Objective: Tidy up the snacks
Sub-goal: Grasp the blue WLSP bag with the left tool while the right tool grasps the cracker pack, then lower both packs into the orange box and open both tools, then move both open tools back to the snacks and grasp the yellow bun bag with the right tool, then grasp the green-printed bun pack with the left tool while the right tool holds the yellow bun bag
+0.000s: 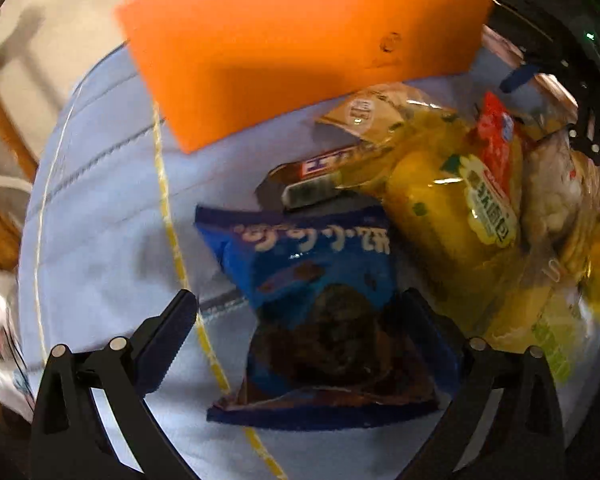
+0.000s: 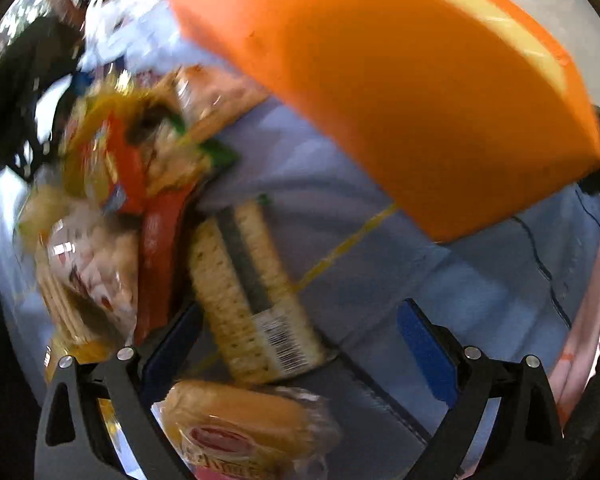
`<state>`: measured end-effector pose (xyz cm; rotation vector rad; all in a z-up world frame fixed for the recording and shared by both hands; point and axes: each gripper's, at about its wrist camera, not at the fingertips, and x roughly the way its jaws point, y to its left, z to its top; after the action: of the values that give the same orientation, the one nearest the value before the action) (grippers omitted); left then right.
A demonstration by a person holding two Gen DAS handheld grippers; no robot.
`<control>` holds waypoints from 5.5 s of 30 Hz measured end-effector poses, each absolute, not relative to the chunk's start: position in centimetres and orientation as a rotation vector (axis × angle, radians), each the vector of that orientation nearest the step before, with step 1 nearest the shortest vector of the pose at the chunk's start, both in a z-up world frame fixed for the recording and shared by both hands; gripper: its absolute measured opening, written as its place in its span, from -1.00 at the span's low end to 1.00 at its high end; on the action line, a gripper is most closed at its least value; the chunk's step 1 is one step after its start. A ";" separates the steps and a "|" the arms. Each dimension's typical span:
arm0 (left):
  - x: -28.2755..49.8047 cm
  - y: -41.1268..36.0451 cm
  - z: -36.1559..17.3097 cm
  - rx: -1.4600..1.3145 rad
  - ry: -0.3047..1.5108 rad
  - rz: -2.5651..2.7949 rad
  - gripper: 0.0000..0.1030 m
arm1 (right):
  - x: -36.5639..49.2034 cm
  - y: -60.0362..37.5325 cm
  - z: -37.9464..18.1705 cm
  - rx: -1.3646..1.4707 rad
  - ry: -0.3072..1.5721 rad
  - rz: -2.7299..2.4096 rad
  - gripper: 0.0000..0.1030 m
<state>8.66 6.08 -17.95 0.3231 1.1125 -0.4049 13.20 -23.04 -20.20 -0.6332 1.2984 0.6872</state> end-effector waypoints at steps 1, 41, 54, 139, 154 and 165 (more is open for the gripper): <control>8.6 6.1 -18.0 0.327 1.106 -0.411 0.92 | 12.7 -22.6 -20.3 -0.645 1.277 0.707 0.91; 8.0 4.6 -2.4 0.034 0.920 -0.175 0.31 | 8.9 -19.9 -4.0 -0.065 0.906 0.116 -0.09; 20.8 3.9 -0.6 -0.155 0.996 -0.014 0.31 | 19.4 -22.0 0.2 0.011 0.873 -0.060 -0.08; -2.9 -3.8 -14.8 0.254 1.059 -0.379 0.16 | 5.4 -24.2 -17.3 0.250 1.228 -0.299 0.07; -4.3 2.1 -10.4 0.135 1.100 -0.381 -0.02 | 3.8 -25.6 -10.3 0.280 1.096 -0.266 0.08; -4.4 4.4 -4.1 0.219 0.995 -0.306 -0.97 | 4.6 -25.9 -9.5 0.303 1.076 -0.241 0.08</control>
<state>-4.43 4.41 -4.11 0.2185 0.9945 -0.3057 4.55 -25.86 -9.47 0.3028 1.0757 -0.2406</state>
